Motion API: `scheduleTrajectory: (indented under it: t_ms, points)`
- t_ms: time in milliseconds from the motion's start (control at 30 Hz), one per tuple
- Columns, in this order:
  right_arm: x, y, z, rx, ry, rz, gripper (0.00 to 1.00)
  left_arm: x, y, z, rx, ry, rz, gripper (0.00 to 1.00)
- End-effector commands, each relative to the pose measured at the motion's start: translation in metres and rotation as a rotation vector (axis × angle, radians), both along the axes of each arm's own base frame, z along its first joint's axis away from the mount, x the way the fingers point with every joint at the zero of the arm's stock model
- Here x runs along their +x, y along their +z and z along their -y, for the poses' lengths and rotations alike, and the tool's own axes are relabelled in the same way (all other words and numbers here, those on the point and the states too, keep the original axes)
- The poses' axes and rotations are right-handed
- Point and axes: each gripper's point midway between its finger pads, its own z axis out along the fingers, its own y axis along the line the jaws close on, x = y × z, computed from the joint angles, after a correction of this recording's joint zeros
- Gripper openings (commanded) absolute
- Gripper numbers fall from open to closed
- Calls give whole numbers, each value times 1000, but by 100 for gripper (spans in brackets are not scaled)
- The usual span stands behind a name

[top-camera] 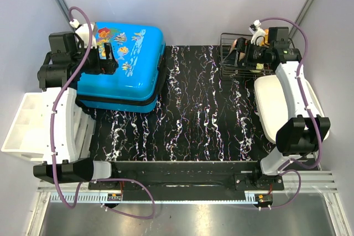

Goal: Open, take out, and arrange the luggage

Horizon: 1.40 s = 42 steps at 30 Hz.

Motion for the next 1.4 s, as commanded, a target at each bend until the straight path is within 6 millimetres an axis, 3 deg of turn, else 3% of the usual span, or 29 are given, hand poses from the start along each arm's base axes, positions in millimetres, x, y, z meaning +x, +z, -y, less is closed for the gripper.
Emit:
scheduleTrajectory:
  t_ms: [0,333,467,533,833,967,1133,1367]
  points:
    - [22,11,-30,190,40,7,100,2,24,0,1,7,107,99]
    - [54,-19,-131,443,212,-110,100,-7,20,6,15,-57,98,99]
    - [70,-32,-161,555,233,-122,94,-12,7,13,12,-118,54,99]
    - [79,-42,-175,600,243,-144,84,-15,1,19,9,-162,33,99]
    - [95,-100,-217,650,237,-228,60,-7,-8,23,-20,-181,0,99]
    - [94,-125,-235,659,251,-260,59,-5,-10,23,-21,-185,-7,99]
    - [91,-137,-258,685,292,-270,58,-4,-14,21,-12,-178,-20,99]
    - [96,-160,-272,709,298,-285,52,-8,-20,22,-14,-181,-44,99]
